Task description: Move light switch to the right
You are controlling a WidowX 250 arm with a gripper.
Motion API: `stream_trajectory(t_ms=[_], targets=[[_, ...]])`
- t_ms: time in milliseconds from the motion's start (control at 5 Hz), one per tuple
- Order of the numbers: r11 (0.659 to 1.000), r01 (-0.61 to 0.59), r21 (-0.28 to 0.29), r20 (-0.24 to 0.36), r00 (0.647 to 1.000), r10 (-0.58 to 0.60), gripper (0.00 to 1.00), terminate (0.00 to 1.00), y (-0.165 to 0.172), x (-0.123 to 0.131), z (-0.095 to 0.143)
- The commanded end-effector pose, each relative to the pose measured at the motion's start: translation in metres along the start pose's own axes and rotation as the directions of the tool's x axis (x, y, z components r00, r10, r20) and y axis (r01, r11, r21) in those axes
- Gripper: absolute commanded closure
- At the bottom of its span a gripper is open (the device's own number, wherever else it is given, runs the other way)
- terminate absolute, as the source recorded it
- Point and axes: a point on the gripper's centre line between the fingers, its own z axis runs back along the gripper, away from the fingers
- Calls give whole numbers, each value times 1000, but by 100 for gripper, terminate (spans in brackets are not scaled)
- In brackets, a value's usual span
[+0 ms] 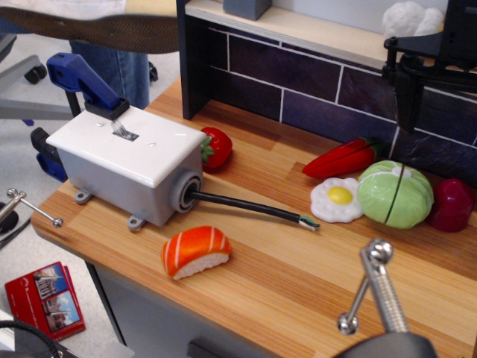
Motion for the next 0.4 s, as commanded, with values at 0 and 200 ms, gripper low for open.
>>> stream_trajectory(t_ms=[0,200], targets=[[1000,0,0,0,1000,0,0,0,0,0,0],[1000,23,-13,-14,1000,-23,0,0,23,0,16]])
